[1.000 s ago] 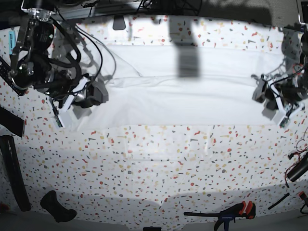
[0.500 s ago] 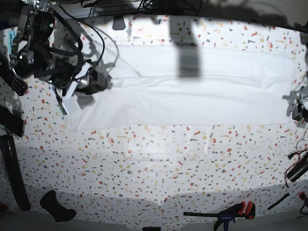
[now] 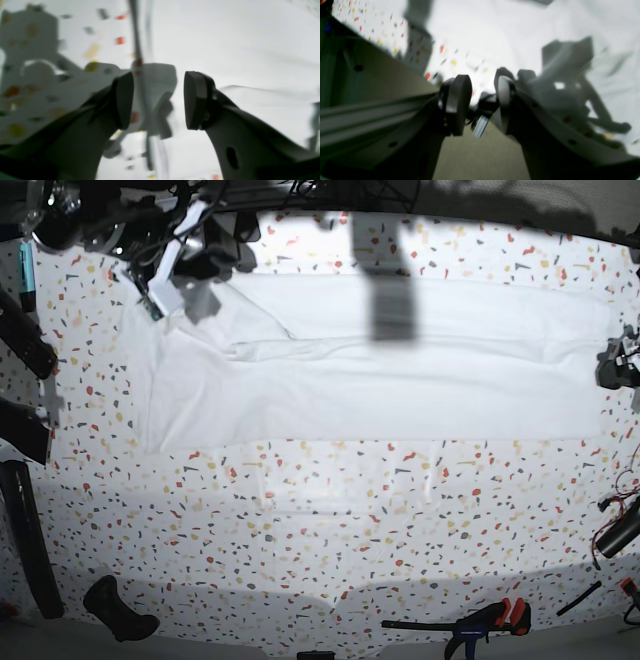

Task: Fold the T-shirt properly
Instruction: 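Pull the strip ends apart with both grippers to flatten it, release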

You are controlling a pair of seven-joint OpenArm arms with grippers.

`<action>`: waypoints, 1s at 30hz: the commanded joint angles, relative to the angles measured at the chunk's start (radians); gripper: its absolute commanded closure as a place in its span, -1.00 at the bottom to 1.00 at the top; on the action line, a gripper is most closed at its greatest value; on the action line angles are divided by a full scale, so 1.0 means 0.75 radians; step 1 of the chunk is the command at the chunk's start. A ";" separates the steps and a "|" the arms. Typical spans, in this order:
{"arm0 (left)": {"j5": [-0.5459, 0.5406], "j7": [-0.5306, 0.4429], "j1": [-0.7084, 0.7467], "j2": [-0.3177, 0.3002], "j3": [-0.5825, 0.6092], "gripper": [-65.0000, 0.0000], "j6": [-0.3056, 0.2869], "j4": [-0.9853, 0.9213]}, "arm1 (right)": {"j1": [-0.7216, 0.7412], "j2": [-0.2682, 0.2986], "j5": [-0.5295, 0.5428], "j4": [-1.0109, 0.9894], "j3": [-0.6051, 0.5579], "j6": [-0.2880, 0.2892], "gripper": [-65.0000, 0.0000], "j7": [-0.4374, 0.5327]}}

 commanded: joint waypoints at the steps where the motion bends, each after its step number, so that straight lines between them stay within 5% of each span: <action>1: 0.013 -0.044 -0.022 -0.040 -0.013 0.04 -0.006 0.015 | -0.034 0.011 0.028 0.034 0.004 0.007 0.31 0.025; 17: 0.062 0.040 -0.021 0.121 -0.013 0.04 -0.023 -0.110 | -0.280 0.012 0.038 0.065 0.004 0.007 0.31 0.005; 22: -0.143 0.279 -0.021 0.123 -0.013 0.05 -0.023 -0.113 | -0.280 0.012 0.038 0.085 0.004 0.007 0.31 0.000; 27: -0.230 0.334 -0.022 0.122 -0.013 0.29 -0.023 -0.113 | -0.280 0.012 0.038 0.092 0.004 0.007 0.31 0.001; 30: -0.230 0.322 -0.022 0.122 -0.013 0.65 -0.023 -0.113 | -0.280 0.012 0.038 0.092 0.004 0.007 0.31 0.001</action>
